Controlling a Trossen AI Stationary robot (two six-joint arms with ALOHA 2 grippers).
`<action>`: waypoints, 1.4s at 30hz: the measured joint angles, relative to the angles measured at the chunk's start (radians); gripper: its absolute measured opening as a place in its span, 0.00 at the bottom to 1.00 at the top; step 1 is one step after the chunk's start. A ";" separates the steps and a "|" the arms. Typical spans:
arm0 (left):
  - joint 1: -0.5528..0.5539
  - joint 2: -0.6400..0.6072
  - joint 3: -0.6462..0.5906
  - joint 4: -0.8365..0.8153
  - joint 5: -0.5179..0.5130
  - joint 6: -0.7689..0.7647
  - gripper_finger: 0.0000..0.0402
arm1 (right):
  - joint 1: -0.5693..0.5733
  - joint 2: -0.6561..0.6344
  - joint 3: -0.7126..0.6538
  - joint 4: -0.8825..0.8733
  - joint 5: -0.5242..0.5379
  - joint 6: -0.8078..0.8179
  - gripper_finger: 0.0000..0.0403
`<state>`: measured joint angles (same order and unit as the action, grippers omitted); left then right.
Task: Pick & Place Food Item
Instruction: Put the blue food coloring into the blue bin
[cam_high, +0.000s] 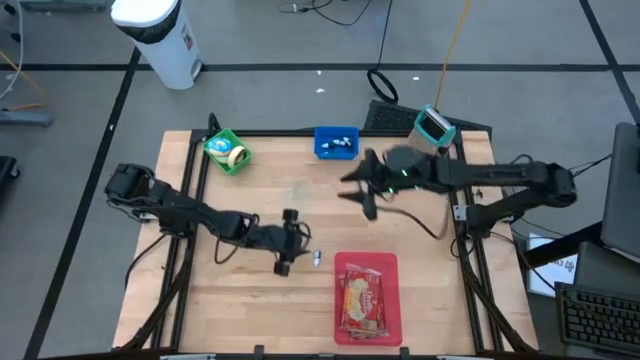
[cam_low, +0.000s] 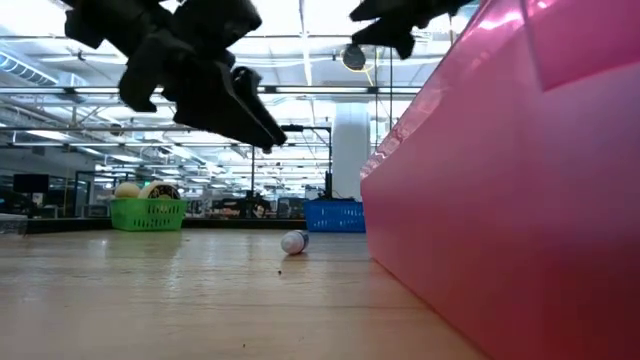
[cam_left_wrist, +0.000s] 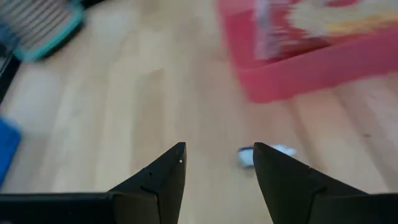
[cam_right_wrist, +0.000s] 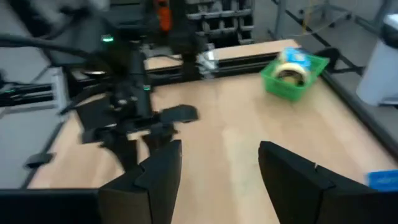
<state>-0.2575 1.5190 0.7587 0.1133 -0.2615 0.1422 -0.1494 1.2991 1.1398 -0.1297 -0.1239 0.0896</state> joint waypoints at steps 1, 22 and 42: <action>-0.013 0.021 0.013 0.004 0.009 0.030 0.46 | 0.032 -0.024 -0.029 0.019 0.022 0.008 0.50; 0.022 0.353 0.169 -0.022 0.072 0.471 0.46 | 0.403 -0.292 -0.568 0.512 0.173 0.187 0.49; 0.191 0.360 0.172 -0.130 0.325 0.188 0.46 | 0.427 -0.291 -0.571 0.498 0.180 0.177 0.49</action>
<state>-0.0668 1.8793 0.9302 -0.0170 0.0632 0.3306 0.2771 1.0080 0.5690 0.3683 0.0563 0.2663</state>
